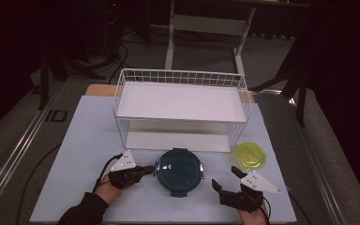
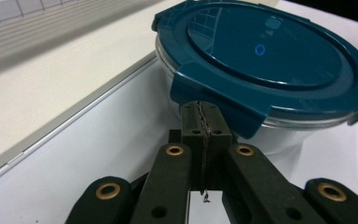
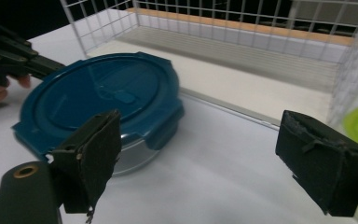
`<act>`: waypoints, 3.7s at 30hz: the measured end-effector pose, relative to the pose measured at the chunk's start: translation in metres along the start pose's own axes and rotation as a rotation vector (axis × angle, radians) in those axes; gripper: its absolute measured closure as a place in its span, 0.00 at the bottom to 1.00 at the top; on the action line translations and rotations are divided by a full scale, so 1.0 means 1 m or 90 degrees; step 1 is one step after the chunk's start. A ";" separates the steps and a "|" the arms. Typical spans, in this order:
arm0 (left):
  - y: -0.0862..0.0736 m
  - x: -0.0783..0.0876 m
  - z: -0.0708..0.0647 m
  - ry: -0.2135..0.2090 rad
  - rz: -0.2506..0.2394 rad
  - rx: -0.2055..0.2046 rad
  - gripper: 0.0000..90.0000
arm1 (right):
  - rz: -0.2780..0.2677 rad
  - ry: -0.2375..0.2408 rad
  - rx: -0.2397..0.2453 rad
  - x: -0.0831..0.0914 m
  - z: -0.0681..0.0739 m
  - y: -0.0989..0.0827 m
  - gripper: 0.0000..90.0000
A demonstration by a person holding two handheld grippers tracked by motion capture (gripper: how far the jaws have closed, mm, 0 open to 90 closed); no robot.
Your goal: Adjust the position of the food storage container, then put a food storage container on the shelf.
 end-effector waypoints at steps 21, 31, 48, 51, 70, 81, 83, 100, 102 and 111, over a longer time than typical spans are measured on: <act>0.049 0.010 -0.019 -0.039 -0.064 0.077 0.01 | 0.034 0.092 -0.008 -0.020 0.024 0.014 0.19; 0.049 0.009 0.001 -0.044 -0.060 0.221 0.03 | 0.158 0.112 -0.104 -0.041 0.018 0.018 0.12; 0.026 -0.013 0.010 -0.090 -0.018 0.448 0.17 | 0.322 0.191 -0.325 -0.066 0.021 -0.002 0.21; 0.019 -0.018 0.005 -0.111 0.009 0.471 0.21 | 0.355 0.208 -0.346 -0.068 0.025 -0.008 0.26; 0.017 -0.022 -0.008 -0.143 0.015 0.502 0.46 | 0.402 0.231 -0.389 -0.065 0.034 -0.012 0.48; 0.020 -0.016 -0.022 -0.125 0.025 0.460 0.49 | 0.383 0.230 -0.353 -0.053 0.039 -0.008 0.51; 0.020 -0.013 -0.026 -0.115 0.026 0.459 0.49 | 0.376 0.227 -0.342 -0.051 0.041 -0.007 0.51; 0.020 -0.010 -0.038 -0.097 0.024 0.473 0.50 | 0.358 0.229 -0.301 -0.039 0.047 -0.006 0.51; 0.022 -0.010 -0.039 -0.095 0.021 0.470 0.49 | 0.355 0.230 -0.297 -0.038 0.047 -0.006 0.51; 0.061 0.009 -0.041 -0.086 -0.004 0.432 0.50 | 0.321 0.229 -0.280 -0.025 0.046 0.030 0.51</act>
Point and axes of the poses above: each handheld gripper's, and its own axes: x roughly backward along the jaws, y roughly out of its top, z roughly to its left, the point moved 10 cm from there along -x, roughly forward along the jaws, and after that the axes turned 14 degrees about -y, right-handed, at the moved point
